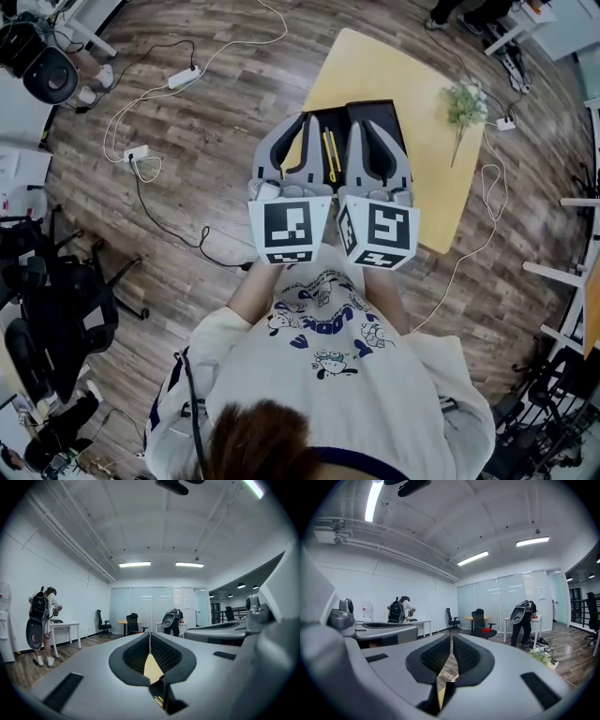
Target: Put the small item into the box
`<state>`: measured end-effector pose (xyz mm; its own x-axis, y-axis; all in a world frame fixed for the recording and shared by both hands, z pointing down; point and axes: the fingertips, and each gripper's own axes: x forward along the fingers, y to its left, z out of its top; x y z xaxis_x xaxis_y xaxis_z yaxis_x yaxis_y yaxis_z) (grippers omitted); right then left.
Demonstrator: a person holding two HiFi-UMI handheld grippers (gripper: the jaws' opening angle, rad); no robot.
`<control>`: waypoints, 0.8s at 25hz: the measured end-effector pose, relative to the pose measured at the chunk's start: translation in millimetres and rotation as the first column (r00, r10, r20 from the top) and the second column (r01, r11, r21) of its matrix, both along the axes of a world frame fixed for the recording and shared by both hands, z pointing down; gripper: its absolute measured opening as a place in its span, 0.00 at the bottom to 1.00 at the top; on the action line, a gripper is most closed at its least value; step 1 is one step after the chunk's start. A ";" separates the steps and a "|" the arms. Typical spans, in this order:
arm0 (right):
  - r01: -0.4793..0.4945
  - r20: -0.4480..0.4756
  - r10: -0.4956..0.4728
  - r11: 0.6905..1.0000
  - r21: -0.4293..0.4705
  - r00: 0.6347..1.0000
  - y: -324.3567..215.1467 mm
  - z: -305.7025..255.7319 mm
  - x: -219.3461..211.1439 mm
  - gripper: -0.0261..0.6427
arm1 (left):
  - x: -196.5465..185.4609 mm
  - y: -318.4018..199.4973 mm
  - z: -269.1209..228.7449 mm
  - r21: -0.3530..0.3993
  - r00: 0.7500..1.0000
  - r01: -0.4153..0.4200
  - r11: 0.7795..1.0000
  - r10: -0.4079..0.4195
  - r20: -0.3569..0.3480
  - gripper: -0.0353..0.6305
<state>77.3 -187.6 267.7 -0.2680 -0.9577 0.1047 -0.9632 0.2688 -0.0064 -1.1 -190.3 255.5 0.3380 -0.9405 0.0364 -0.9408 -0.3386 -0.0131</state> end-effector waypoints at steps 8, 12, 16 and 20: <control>0.004 0.002 -0.004 1.000 0.011 1.000 7.5 -3.6 3.2 0.10 | 2.7 9.8 -1.8 0.004 1.000 0.006 1.000 -0.006 0.003 0.09; 0.006 0.001 -0.006 1.000 0.014 1.000 10.0 -4.6 3.0 0.10 | 2.8 12.4 -2.0 0.003 1.000 0.006 1.000 -0.006 0.006 0.09; 0.005 0.001 -0.005 1.000 0.015 1.000 12.2 -6.1 4.0 0.10 | 3.9 14.6 -3.4 0.003 1.000 0.005 1.000 -0.005 0.006 0.09; 0.003 -0.003 -0.003 1.000 0.016 1.000 13.0 -6.3 6.8 0.10 | 6.7 15.3 -3.4 0.004 1.000 0.005 1.000 -0.005 0.007 0.09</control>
<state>84.0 -174.7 261.5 -0.2707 -0.9584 0.0904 -0.9623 0.2719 0.0009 5.5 -175.0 252.1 0.3325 -0.9424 0.0356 -0.9426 -0.3334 -0.0211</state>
